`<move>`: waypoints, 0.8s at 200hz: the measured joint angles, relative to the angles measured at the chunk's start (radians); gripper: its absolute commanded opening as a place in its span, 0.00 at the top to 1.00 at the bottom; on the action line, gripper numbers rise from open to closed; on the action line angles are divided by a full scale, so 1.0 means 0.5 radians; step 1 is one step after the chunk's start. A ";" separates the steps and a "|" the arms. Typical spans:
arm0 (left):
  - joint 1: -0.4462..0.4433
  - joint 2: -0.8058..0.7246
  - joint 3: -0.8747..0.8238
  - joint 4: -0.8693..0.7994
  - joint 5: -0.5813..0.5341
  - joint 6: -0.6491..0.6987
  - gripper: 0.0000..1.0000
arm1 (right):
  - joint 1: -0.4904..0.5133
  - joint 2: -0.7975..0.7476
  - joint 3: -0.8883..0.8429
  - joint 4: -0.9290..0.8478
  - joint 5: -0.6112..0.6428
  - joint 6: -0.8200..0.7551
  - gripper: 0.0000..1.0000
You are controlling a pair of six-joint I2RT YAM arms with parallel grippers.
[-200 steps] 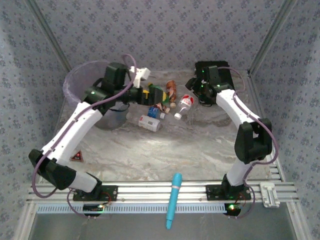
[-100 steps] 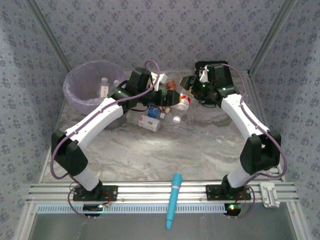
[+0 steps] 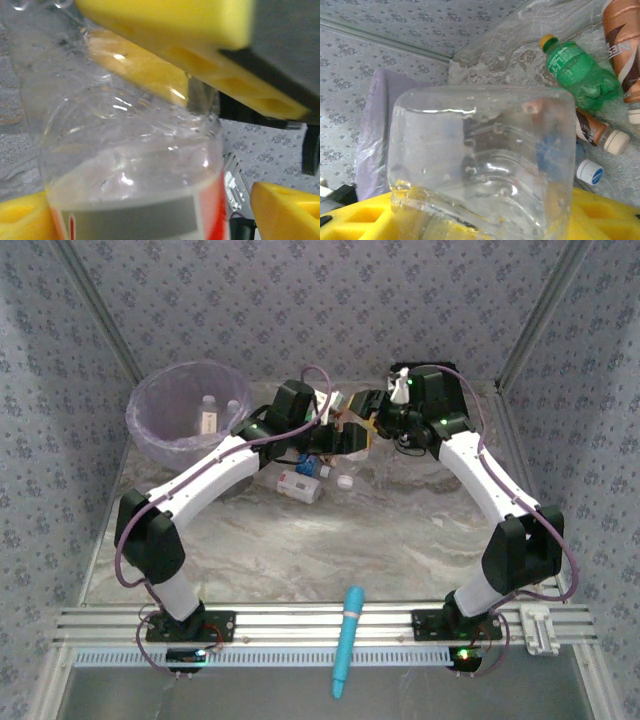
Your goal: Put the plastic bottles in the bin
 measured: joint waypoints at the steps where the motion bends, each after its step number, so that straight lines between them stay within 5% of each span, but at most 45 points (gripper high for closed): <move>1: 0.000 0.000 0.000 0.001 0.000 -0.001 0.20 | 0.001 0.000 0.000 0.000 -0.001 0.002 0.37; 52: 0.001 0.014 -0.003 0.011 -0.018 -0.040 0.37 | 0.017 -0.003 0.000 0.040 -0.012 0.019 0.34; 100: 0.001 0.014 -0.003 0.007 -0.017 -0.031 0.40 | 0.017 -0.004 0.001 0.024 -0.015 0.034 0.13; 160: 0.032 0.014 0.018 -0.076 -0.039 0.046 0.41 | -0.128 -0.170 -0.001 -0.152 0.034 0.011 0.06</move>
